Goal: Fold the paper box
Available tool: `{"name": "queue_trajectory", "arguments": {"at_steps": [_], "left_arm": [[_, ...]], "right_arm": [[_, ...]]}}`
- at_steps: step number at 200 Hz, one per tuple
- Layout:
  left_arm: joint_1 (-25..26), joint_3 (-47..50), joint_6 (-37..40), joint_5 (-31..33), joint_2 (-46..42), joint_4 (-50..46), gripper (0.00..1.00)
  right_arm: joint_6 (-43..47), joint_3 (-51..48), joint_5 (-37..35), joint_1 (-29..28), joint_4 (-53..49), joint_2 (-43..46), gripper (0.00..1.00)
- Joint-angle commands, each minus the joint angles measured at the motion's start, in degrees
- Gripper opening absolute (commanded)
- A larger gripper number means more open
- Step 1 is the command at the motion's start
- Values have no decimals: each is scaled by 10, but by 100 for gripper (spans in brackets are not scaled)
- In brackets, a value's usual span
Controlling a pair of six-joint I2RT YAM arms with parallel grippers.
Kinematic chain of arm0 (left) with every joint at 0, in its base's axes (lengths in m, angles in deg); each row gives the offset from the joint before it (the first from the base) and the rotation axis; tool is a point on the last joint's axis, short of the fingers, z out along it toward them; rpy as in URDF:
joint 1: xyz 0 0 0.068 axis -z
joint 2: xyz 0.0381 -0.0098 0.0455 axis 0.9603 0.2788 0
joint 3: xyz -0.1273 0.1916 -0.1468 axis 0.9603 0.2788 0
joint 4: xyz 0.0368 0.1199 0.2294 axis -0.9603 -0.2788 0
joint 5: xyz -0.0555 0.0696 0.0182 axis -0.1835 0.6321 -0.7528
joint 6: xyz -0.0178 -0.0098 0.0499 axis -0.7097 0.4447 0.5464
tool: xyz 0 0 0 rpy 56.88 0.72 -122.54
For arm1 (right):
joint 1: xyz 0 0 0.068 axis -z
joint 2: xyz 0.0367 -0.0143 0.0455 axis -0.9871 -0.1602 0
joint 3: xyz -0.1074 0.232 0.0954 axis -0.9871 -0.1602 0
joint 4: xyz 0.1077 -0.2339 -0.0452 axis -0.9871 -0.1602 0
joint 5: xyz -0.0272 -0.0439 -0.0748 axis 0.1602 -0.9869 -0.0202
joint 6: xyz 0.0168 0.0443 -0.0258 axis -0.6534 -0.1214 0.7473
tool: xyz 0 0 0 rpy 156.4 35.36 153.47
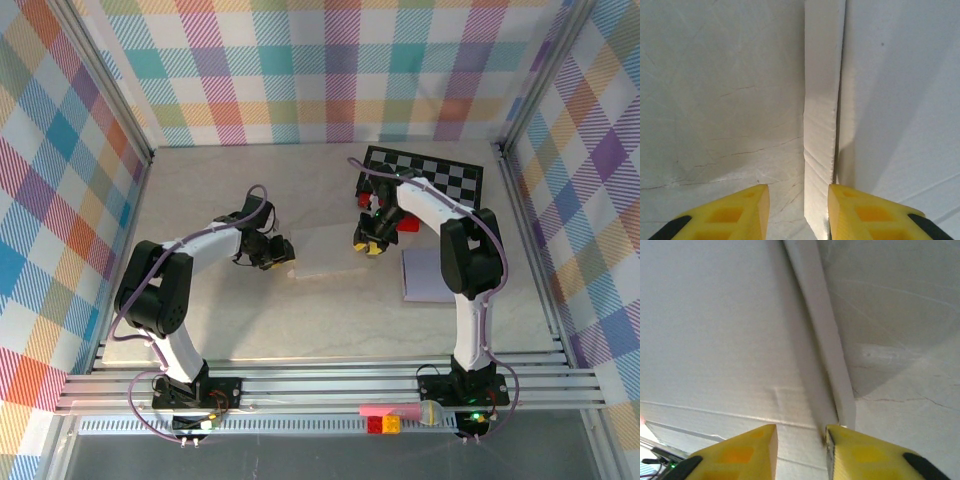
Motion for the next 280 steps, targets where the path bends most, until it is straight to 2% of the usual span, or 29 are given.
{"name": "queue_trajectory", "arguments": {"at_steps": [1,41,105,187,280], "left_arm": [[4,-15,10,1,7,-10,35],[5,-19,9,2,5,-12,34],[1,-20,-12,11,-49,-17,41],[-1,-32,-35,-44,14,25,41],[11,3,-49,-51,38,70,28]], "right_arm": [[31,20,-26,-4,-41,27,37],[59,26,-45,-3,-52,-2,44],[69,21,-43,-4,-36,-26,45],[68,6,-39,-3,-20,-43,43],[85,-15,0,-4,9,-45,36]]}}
